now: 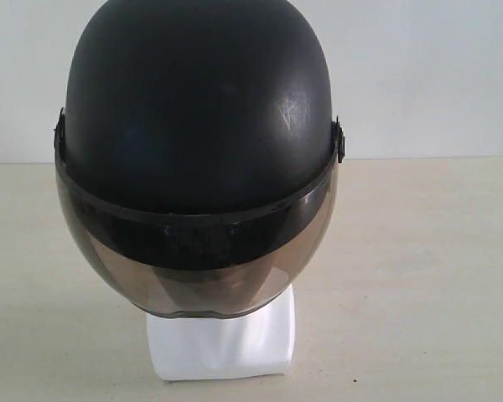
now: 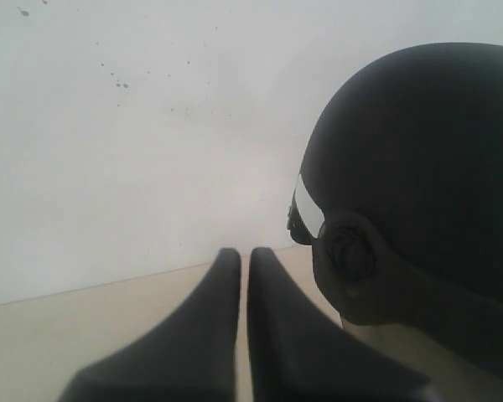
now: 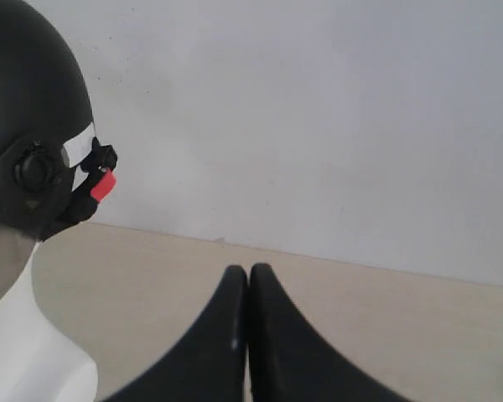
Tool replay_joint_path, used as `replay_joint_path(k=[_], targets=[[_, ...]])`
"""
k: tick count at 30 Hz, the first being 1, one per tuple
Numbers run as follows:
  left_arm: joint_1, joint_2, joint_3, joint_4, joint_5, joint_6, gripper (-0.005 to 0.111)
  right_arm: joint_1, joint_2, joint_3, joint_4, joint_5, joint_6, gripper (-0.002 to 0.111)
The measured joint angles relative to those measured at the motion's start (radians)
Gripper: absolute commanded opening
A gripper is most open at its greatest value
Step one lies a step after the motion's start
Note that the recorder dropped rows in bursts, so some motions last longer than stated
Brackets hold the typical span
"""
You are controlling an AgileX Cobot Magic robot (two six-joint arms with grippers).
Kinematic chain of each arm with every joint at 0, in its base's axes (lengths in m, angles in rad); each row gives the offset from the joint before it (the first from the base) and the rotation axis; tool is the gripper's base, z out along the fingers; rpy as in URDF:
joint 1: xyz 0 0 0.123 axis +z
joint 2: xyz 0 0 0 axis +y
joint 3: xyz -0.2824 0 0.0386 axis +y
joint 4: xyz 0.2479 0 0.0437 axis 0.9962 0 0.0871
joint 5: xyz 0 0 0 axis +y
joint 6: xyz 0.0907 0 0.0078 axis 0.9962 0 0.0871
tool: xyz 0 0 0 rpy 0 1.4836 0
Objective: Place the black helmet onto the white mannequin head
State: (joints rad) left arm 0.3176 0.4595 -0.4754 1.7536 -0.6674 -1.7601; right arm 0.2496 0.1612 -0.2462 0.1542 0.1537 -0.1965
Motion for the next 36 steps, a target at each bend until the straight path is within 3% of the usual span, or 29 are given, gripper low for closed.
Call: replay_joint_path(k=[15,36], targets=[[0.000,0.000,0.000,0.000,0.000,0.000,0.004,-0.122,-0.156,0.188,-0.012,0.056,0.154,0.000],[0.000,0.000,0.000,0.000,0.000,0.000,0.004,-0.147,-0.156,0.242,-0.015,0.188,0.118,0.000]])
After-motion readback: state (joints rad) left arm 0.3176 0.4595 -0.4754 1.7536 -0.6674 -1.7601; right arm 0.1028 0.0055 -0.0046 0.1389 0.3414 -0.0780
